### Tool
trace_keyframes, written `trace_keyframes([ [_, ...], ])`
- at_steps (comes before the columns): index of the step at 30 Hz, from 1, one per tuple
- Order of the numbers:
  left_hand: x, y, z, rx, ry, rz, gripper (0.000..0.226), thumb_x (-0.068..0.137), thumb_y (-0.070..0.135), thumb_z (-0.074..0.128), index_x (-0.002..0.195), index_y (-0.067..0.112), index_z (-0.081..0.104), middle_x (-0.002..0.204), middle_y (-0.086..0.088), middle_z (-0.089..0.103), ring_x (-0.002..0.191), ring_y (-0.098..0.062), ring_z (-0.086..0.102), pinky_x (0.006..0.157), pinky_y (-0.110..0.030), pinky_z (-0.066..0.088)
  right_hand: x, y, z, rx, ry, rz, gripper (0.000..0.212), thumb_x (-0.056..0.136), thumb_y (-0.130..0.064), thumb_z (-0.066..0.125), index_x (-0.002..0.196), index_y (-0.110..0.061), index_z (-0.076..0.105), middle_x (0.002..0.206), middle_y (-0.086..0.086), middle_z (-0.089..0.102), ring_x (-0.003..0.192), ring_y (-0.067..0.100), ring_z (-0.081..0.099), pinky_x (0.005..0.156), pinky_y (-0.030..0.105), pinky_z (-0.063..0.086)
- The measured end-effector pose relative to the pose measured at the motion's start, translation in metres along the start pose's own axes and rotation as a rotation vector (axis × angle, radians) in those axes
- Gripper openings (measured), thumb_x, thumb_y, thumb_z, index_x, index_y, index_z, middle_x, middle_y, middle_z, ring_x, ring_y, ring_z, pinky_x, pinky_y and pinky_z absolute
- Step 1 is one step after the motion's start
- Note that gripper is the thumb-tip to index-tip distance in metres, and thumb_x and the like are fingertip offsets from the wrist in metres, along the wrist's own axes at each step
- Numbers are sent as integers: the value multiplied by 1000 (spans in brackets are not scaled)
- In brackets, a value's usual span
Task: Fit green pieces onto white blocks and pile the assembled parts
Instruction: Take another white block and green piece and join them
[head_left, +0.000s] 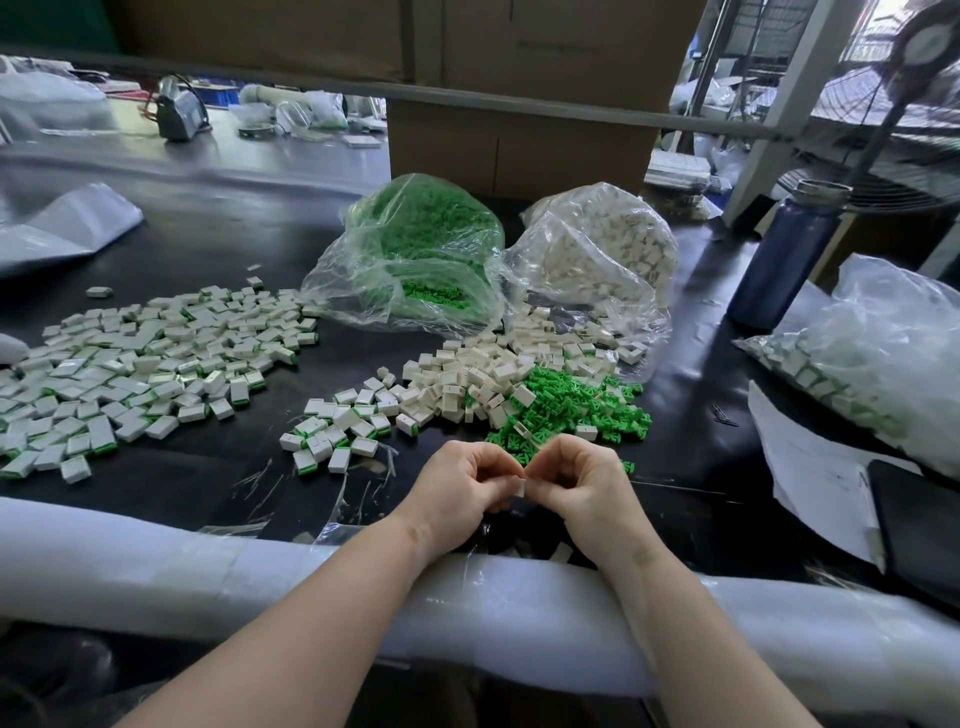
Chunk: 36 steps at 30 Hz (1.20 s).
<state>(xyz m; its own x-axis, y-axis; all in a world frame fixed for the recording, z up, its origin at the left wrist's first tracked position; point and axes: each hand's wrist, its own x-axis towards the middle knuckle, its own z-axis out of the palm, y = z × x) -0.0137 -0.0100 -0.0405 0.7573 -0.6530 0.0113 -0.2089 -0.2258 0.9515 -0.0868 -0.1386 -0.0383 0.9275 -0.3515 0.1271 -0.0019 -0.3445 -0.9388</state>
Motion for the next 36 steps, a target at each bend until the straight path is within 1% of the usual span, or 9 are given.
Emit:
trace_keyframes([
  [2, 0, 0, 0, 24, -4, 1, 7, 85, 2, 63, 89, 1, 69, 70, -5, 62, 60, -9, 54, 64, -16, 48, 0, 0, 0, -13, -5, -1, 26, 73, 6, 72, 66, -16, 60, 67, 3, 64, 65, 17, 62, 68, 34, 56],
  [5, 0, 0, 0, -5, 15, 12, 7, 85, 3, 63, 89, 3, 69, 71, -2, 63, 62, -8, 56, 67, -17, 50, 0, 1, -1, 20, 7, -1, 22, 75, 5, 71, 70, -14, 62, 65, 2, 65, 60, 11, 62, 61, 24, 53],
  [9, 0, 2, 1, -65, 56, 37, 9, 88, 7, 60, 91, 11, 67, 75, -8, 62, 66, -16, 56, 70, -36, 52, 2, 2, 0, 109, 65, 23, 15, 78, 3, 69, 75, -11, 64, 60, -2, 65, 56, 6, 62, 55, 17, 49],
  [11, -1, 2, 2, -80, 68, 48, 7, 89, 9, 59, 93, 13, 63, 75, -7, 59, 66, -19, 54, 69, -39, 52, 3, 2, 1, 151, 92, 40, 13, 80, 1, 68, 75, -10, 66, 60, -2, 67, 58, 7, 64, 56, 17, 50],
  [16, 0, -2, 3, 0, 53, 79, 15, 82, 10, 69, 89, 17, 58, 78, -7, 60, 67, -15, 53, 70, -32, 49, 3, 2, 0, 214, 114, 61, 13, 82, 1, 66, 74, -10, 66, 57, 0, 68, 54, 8, 63, 52, 16, 49],
  [20, 1, -2, 2, 4, 97, 67, 6, 86, 16, 65, 91, 13, 64, 86, -15, 67, 76, -28, 61, 79, -40, 53, 3, 2, -1, 231, 109, 50, 15, 84, -4, 65, 72, -12, 68, 58, 1, 68, 52, 5, 61, 51, 15, 48],
  [22, 2, -3, 1, 21, 112, 66, 10, 88, 20, 62, 90, 11, 67, 84, -13, 68, 76, -27, 62, 80, -41, 53, 3, 3, -2, 239, 98, 49, 18, 84, -6, 66, 70, -16, 70, 61, 2, 69, 54, 6, 61, 53, 17, 49],
  [32, 0, 1, -1, -85, 31, 17, 11, 88, 15, 61, 78, 16, 66, 64, 4, 60, 56, -4, 51, 58, -17, 45, 4, 6, 1, 156, 101, 76, 17, 84, -5, 66, 68, -10, 66, 55, -3, 63, 52, 7, 54, 52, 18, 46],
  [36, -1, 1, -1, 0, 13, 22, 11, 89, 19, 61, 84, 11, 68, 68, 0, 61, 62, -10, 52, 65, -28, 48, 3, 6, 2, 107, 78, 84, 15, 83, -6, 67, 68, -7, 65, 55, 1, 59, 48, 7, 49, 50, 19, 43],
])
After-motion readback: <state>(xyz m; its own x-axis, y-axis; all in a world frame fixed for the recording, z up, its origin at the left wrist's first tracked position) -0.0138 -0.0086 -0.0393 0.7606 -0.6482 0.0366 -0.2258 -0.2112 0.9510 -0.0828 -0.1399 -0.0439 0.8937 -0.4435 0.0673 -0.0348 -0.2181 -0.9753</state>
